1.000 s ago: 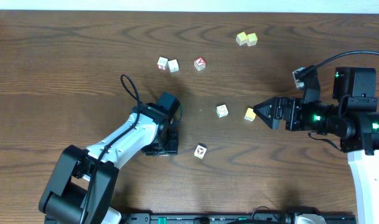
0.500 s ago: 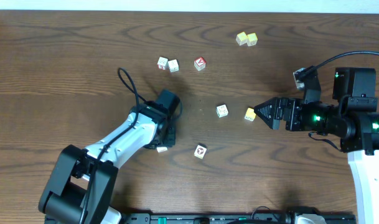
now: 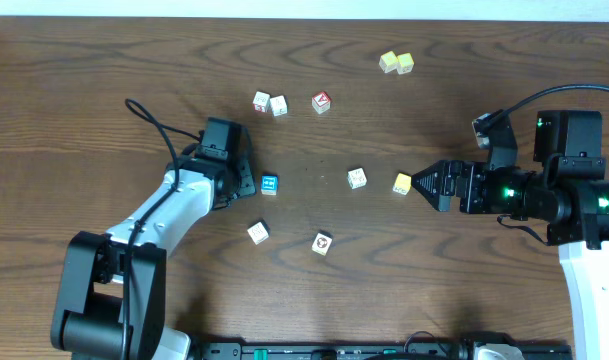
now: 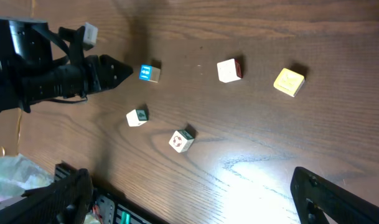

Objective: Lift 5 blocks

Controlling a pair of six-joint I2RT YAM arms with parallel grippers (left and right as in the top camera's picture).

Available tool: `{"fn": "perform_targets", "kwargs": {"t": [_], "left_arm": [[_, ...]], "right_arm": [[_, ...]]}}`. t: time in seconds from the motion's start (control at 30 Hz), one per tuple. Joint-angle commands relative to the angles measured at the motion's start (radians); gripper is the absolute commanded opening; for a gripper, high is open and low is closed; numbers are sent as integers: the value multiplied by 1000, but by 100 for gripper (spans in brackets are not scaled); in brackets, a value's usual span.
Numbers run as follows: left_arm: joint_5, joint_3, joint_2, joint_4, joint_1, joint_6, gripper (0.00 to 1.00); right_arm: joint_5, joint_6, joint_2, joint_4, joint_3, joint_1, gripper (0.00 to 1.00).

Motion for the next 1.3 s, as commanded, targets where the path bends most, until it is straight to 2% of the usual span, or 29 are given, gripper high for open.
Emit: {"fn": "perform_targets", "kwargs": {"t": [0.0, 0.13, 0.23, 0.4, 0.5, 0.6, 0.87, 1.27], "left_arm": [[98, 52, 3, 0, 22, 50, 63], [156, 113, 3, -7, 23, 59, 64], [128, 113, 11, 0, 17, 59, 60], [51, 113, 77, 3, 16, 59, 31], [31, 113, 123, 8, 16, 58, 22], [74, 113, 144, 7, 14, 59, 11], [212, 113, 146, 6, 10, 67, 7], [187, 112, 152, 26, -106, 108, 7]], "right_arm": [[3, -14, -1, -3, 18, -16, 99], [2, -14, 1, -3, 18, -16, 99], [2, -13, 1, -3, 18, -16, 99], [2, -13, 2, -3, 18, -16, 99], [2, -13, 2, -7, 18, -16, 99], [3, -14, 2, -11, 18, -16, 99], [3, -13, 2, -4, 18, -16, 98], [3, -14, 2, -6, 18, -16, 98]]}}
